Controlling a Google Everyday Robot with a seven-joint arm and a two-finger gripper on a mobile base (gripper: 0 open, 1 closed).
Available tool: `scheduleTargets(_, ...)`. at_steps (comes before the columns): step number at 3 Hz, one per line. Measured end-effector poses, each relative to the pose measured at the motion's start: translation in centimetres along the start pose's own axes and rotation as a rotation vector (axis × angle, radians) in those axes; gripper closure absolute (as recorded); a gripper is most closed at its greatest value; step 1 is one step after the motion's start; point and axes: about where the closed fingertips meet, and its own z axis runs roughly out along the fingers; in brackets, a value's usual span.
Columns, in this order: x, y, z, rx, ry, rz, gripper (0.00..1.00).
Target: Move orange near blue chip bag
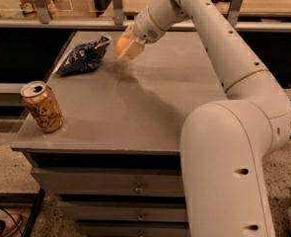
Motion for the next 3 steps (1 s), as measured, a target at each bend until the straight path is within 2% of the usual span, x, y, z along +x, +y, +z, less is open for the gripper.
scheduleTargets(1, 0.1, 0.2, 1.7, -0.030, 0.010, 0.002, 1.00)
scheduleTargets(2, 0.3, 0.3, 2.9, -0.051, 0.010, 0.020, 0.82)
scheduleTargets(3, 0.4, 0.3, 3.7, -0.063, 0.012, 0.030, 0.59)
